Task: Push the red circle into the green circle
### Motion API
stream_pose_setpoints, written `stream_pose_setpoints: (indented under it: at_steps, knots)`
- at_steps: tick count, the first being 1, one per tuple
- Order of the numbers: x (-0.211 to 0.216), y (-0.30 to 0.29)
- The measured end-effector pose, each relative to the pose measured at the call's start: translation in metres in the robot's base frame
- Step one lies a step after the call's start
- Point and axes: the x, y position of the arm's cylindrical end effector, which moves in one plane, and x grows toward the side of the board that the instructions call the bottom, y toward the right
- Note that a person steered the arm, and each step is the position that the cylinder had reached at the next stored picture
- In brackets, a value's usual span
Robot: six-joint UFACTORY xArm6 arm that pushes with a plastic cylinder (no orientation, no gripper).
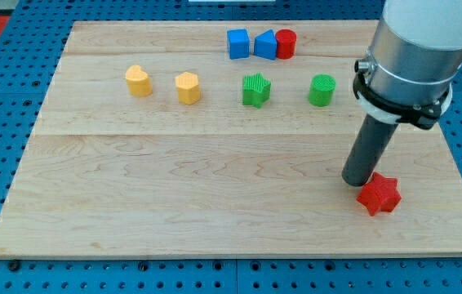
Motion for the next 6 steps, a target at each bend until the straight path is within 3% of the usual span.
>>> stream_pose_setpoints:
  at_steps: [2, 4, 5, 6]
  knots:
    - [-0.175, 0.072]
    - [-0.306, -0.021]
    - [-0.308, -0.075]
    - [-0.246, -0.08]
